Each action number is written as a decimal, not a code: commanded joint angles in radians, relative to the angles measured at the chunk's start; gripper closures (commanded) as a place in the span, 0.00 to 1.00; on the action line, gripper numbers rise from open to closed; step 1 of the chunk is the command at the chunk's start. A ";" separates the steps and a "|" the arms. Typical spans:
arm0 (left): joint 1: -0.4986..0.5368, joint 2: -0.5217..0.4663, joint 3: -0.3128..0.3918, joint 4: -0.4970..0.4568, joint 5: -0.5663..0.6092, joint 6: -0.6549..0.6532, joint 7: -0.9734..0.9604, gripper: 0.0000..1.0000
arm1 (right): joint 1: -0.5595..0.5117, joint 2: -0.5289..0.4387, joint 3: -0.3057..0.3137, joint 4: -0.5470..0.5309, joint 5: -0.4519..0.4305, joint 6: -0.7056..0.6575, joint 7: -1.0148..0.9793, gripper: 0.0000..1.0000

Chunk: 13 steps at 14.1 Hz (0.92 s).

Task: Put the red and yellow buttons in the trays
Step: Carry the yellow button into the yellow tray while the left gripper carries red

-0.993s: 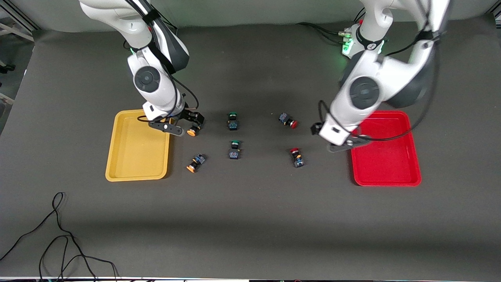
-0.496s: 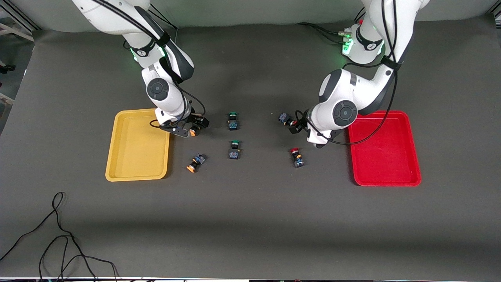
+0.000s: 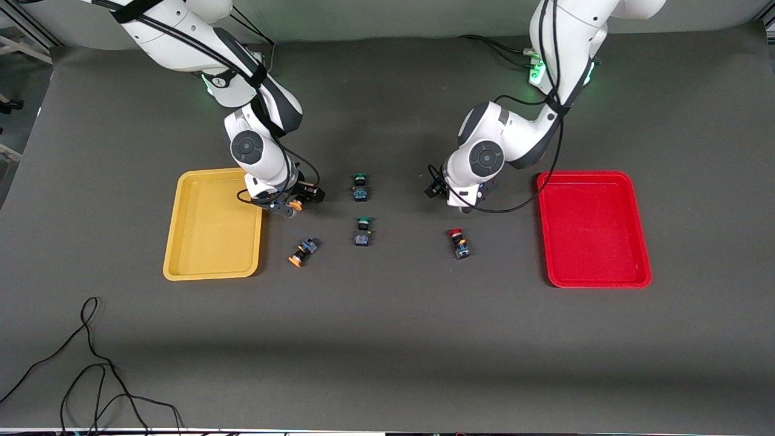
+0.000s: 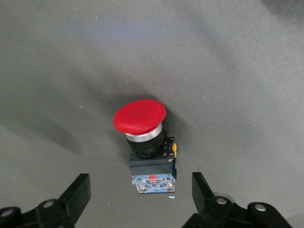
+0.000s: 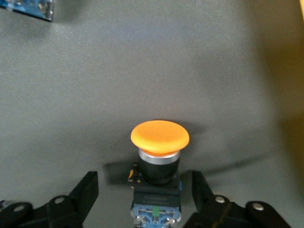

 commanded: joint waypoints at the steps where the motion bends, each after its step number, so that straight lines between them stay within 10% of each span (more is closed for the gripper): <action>1: -0.017 0.004 0.010 -0.035 0.022 0.058 -0.001 0.31 | 0.000 -0.008 -0.001 0.006 -0.018 0.013 0.031 0.44; 5: -0.018 0.010 0.010 -0.031 0.028 0.076 0.002 0.95 | 0.000 -0.082 -0.001 0.005 -0.018 -0.013 0.040 0.85; 9: 0.081 -0.091 0.016 0.073 0.038 -0.216 0.073 1.00 | -0.009 -0.302 -0.006 0.032 -0.015 -0.278 0.042 0.90; 13: 0.257 -0.172 0.022 0.089 0.134 -0.436 0.330 1.00 | -0.021 -0.438 -0.162 0.036 -0.001 -0.474 -0.142 0.90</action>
